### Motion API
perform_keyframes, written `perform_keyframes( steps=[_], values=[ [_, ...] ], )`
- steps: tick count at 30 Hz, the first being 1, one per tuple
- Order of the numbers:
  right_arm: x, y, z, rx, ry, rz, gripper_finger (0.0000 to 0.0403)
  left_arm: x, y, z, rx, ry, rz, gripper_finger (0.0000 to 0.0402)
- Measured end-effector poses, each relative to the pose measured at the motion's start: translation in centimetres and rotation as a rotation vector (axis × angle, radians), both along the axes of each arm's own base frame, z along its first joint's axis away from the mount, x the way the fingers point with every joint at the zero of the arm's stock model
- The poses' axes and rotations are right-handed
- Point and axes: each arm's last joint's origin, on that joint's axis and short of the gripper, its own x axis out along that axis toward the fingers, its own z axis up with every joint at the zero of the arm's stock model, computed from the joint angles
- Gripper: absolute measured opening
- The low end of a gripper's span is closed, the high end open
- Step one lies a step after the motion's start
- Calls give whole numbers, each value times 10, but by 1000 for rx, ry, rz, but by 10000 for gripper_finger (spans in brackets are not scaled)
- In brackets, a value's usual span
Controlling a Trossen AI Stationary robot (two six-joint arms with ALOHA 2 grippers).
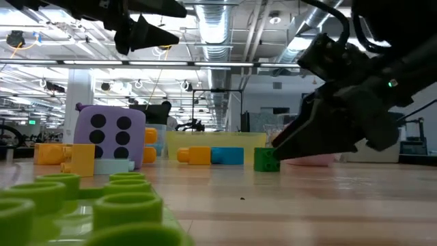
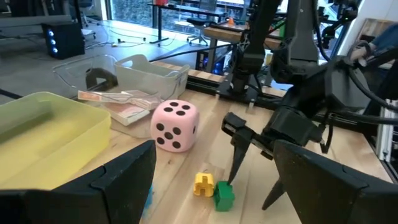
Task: Pick & Place Toys
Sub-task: Put the small green game piece into the gray bin
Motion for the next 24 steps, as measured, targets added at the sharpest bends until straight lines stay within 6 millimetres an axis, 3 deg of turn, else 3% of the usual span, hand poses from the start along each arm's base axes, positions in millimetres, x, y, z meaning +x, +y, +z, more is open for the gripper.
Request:
perform_keyframes(
  steps=[3,6,18,24],
  values=[
    [0,7,2,71,67,133,277,0,0,0,0,0,-1,317],
    [8,14,19,122,1,176,276,0,0,0,0,0,-1,317],
    [17,-7,22,60,-76,-69,276,0,0,0,-3,0,0,317],
    [32,-26,23,119,-129,-61,276,6,0,-12,-61,24,-21,317]
  ],
)
